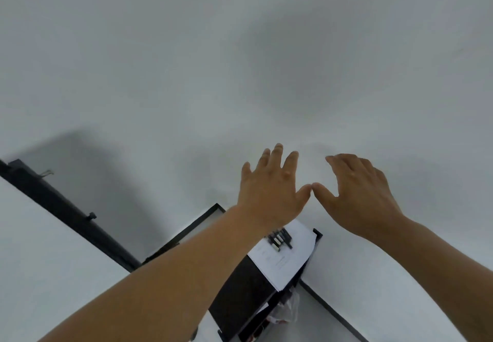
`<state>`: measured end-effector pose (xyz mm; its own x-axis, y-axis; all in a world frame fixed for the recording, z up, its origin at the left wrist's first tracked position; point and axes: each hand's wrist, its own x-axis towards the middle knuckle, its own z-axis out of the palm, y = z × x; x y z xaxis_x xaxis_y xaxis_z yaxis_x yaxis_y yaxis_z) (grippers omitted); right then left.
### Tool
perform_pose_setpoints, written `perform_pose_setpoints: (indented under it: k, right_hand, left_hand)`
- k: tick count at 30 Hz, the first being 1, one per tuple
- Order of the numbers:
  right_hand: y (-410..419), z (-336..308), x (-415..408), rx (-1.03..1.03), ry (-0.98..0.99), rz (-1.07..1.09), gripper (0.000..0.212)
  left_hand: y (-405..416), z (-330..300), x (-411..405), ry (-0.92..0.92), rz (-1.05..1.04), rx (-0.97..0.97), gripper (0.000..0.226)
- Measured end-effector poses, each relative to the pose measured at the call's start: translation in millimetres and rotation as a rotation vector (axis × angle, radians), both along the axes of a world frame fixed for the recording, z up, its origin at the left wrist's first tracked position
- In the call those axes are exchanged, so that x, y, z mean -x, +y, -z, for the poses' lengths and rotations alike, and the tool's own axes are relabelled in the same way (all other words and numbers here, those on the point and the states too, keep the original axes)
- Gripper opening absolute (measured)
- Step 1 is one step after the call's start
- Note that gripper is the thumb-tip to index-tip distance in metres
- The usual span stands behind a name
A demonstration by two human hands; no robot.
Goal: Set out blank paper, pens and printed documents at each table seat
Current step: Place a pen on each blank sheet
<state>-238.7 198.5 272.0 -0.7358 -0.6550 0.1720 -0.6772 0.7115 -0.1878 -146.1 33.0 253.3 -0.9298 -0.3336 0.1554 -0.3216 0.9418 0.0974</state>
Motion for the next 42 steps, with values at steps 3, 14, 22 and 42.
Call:
perform_pose_setpoints:
  k: [3, 14, 22, 42]
  right_hand:
    - [-26.4, 7.5, 17.5, -0.004, -0.026, -0.076, 0.080]
    - [-90.4, 56.7, 85.6, 0.006, -0.153, -0.359, 0.080]
    - [-106.4, 107.6, 111.0, -0.072, -0.243, -0.511, 0.083]
    - [-123.3, 219.0, 109.5, -0.236, -0.420, -0.558, 0.070]
  left_hand:
    - [-21.1, 7.7, 3.9, -0.019, -0.079, -0.009, 0.082]
    - [-42.9, 49.1, 29.6, -0.068, -0.412, -0.083, 0.082]
    - [-31.7, 99.2, 42.8, -0.155, -0.567, -0.140, 0.082]
    - [-25.5, 219.4, 27.5, -0.263, -0.727, -0.393, 0.083]
